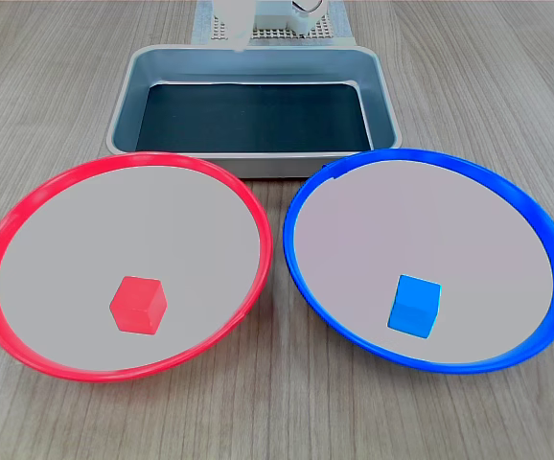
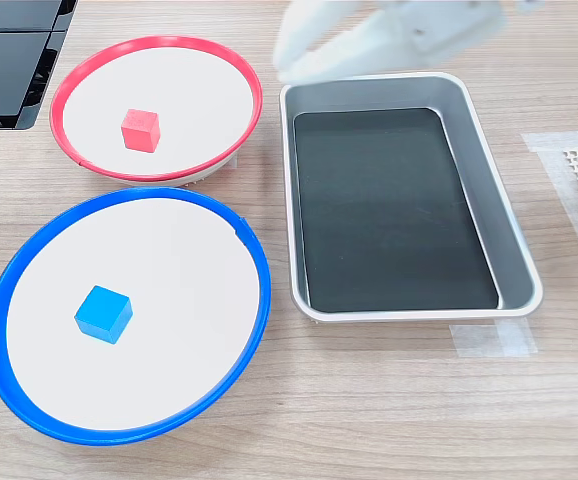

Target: Move two blocks from tray to matching dishes

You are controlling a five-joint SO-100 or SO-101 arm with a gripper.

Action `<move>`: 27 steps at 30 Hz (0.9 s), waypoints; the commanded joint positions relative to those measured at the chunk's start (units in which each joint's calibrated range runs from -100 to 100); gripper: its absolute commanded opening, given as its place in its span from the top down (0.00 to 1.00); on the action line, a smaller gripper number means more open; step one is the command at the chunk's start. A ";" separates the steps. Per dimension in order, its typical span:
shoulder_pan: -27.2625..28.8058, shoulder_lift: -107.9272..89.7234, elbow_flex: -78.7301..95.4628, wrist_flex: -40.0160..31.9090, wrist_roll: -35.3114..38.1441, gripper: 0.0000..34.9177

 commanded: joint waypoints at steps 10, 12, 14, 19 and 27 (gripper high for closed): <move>-1.56 -49.27 34.03 18.29 -4.54 1.00; -1.27 -49.36 34.03 19.36 -4.93 1.00; -0.90 -49.36 34.03 19.44 -5.18 1.00; -0.71 -49.36 34.03 19.44 -5.23 0.99; -0.90 -49.36 34.03 19.44 -5.08 0.99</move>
